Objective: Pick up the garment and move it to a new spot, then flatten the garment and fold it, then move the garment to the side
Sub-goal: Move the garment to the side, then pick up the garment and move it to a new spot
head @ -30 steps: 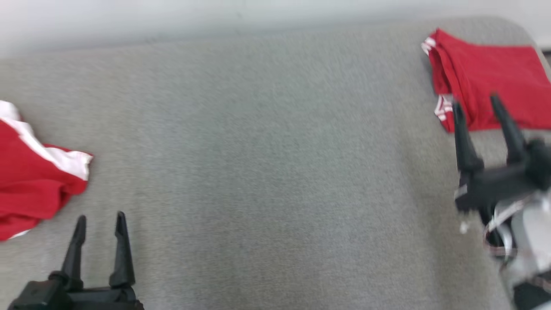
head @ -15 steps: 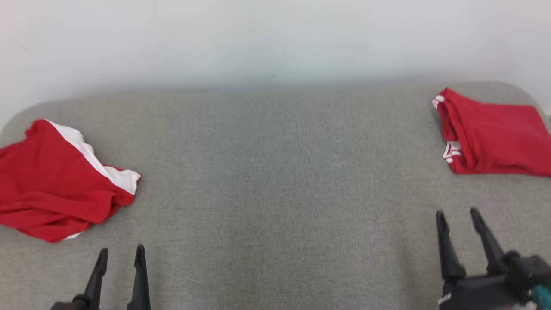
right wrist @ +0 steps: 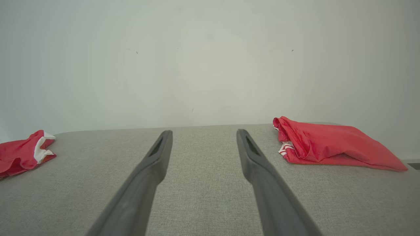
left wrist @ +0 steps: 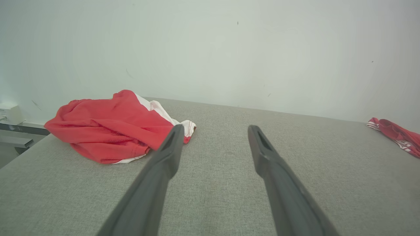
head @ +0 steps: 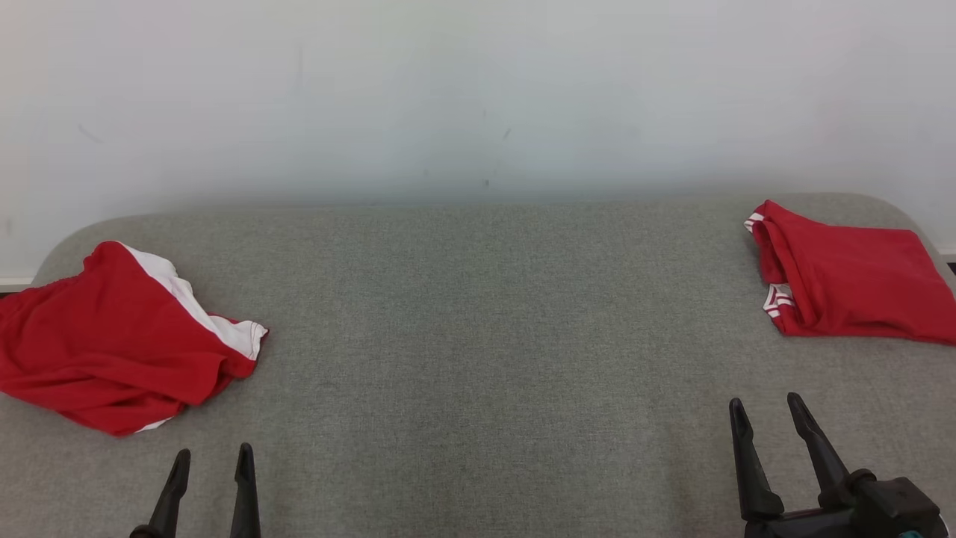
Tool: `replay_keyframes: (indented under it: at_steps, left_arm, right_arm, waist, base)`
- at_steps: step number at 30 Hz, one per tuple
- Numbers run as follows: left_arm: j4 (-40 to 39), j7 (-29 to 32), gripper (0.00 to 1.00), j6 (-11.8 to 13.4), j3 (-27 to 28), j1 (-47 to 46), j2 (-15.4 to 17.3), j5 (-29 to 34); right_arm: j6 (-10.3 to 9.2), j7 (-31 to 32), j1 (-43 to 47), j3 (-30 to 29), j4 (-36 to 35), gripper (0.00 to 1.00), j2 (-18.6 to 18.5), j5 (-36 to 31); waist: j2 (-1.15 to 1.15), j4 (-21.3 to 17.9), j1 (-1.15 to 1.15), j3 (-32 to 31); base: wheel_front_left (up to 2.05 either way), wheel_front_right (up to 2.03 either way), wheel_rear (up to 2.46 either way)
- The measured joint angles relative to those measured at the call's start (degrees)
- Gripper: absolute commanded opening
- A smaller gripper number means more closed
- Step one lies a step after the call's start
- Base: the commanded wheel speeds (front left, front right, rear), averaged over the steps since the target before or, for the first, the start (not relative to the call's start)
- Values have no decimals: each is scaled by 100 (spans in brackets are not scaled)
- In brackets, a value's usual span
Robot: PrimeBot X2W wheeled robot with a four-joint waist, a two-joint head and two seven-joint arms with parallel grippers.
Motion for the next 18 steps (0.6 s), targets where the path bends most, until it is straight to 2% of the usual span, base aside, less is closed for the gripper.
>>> replay_keyframes:
  at_steps: [11,18]
  left_arm:
    - [27,0,100,-4,18,-53,0,29]
    - [82,0,100,-40,104,-102,0,73]
  right_arm:
    - [0,0,46,-11,76,100,97,-43]
    - [0,-1,76,60,130,100,147,-43]
  waist:
    - [0,7,0,22]
    - [1,181,1,42]
  base:
    - [0,0,0]
    - [0,0,0]
